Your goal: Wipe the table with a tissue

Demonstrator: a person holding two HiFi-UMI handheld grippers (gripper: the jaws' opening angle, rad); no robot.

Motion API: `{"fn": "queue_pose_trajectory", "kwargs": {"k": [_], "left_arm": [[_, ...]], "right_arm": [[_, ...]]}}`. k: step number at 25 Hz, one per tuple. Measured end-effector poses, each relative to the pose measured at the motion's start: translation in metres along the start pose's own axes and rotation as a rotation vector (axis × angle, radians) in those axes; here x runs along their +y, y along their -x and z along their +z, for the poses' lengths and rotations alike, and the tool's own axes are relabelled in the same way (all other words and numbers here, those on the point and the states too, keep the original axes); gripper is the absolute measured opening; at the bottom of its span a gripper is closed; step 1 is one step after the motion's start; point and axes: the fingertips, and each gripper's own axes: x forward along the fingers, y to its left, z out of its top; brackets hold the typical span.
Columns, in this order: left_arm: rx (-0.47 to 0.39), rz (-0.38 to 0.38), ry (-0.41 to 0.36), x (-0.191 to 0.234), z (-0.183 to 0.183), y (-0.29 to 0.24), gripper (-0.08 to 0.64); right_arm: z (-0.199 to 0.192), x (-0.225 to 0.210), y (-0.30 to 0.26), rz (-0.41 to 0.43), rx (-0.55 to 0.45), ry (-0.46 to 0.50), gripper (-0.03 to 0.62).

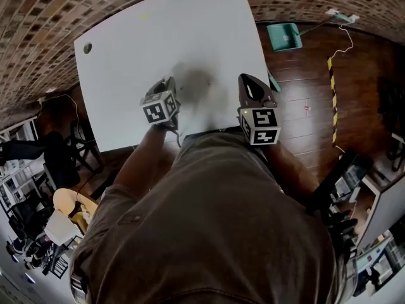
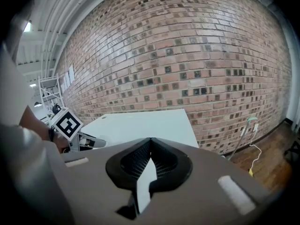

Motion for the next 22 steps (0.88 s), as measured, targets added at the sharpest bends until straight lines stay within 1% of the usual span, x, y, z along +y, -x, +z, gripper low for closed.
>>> {"fn": "queue_pose_trajectory", "kwargs": {"k": [3, 7, 12, 16, 18, 22], "left_arm": [[-0.034, -0.009, 0.019, 0.013, -0.005, 0.014, 0.035], [-0.066, -0.017, 0.019, 0.026, -0.013, 0.031, 0.035], [-0.091, -0.05, 0.011, 0.023, -0.022, 0.036, 0.035], [-0.117, -0.048, 0.019, 0.016, -0.023, 0.045, 0.035], [-0.108, -0.039, 0.03, 0.017, -0.025, 0.042, 0.035], [-0.028, -0.004, 0.04, 0.02, -0.045, 0.032, 0.035]], "right_arm": [[-0.001, 0.015, -0.001, -0.004, 0.005, 0.003, 0.014], [-0.001, 0.032, 0.003, -0.027, 0.01, 0.009, 0.014], [-0.008, 0.037, 0.012, -0.058, 0.013, 0.0, 0.014], [-0.009, 0.043, 0.018, -0.036, 0.017, 0.02, 0.014], [-0.006, 0.043, 0.014, -0.02, 0.018, 0.032, 0.014], [-0.002, 0.044, 0.008, 0.026, 0.016, 0.065, 0.014]]}}
